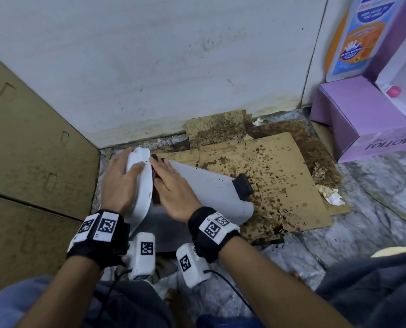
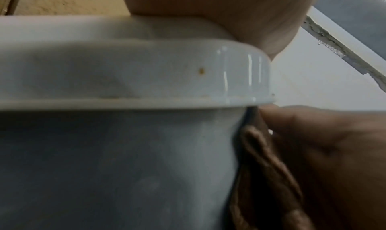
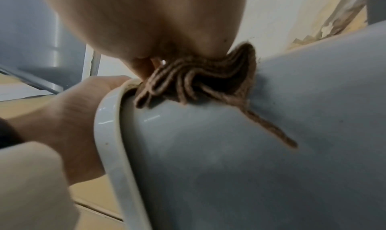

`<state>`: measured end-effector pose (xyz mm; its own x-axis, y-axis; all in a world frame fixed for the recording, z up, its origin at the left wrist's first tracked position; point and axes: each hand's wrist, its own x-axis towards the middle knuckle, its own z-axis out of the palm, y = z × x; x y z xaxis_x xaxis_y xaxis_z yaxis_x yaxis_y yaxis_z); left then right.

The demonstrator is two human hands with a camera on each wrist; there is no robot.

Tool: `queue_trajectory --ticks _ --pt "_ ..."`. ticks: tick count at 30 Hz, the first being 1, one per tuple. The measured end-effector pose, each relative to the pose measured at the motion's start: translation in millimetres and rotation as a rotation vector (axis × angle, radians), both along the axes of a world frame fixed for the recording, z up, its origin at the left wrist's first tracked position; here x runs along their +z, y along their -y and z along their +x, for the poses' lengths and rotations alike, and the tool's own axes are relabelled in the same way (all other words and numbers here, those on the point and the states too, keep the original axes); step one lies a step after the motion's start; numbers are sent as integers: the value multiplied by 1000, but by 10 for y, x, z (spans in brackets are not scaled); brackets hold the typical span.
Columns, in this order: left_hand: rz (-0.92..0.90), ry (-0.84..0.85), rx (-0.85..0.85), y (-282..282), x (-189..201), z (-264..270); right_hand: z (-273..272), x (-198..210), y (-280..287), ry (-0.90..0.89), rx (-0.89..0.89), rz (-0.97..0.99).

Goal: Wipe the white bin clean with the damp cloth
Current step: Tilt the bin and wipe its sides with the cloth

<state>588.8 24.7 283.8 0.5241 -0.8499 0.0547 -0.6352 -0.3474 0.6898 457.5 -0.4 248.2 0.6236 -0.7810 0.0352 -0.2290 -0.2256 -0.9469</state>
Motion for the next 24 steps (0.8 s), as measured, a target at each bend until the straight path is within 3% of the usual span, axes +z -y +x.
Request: queue_trajectory --ticks 3,12,20,24 --pt "-3 -2 8 14 -7 10 53 -69 59 -78 -2 -86" --pt "-14 -33 -3 32 17 -87 36 -218 424 -162 -52 -58" --pt "-11 -116 39 44 41 -60 -390 -680 404 -264 -152 -20" --pt "1 -81 25 47 38 -78 -492 -711 416 -294 -172 62"
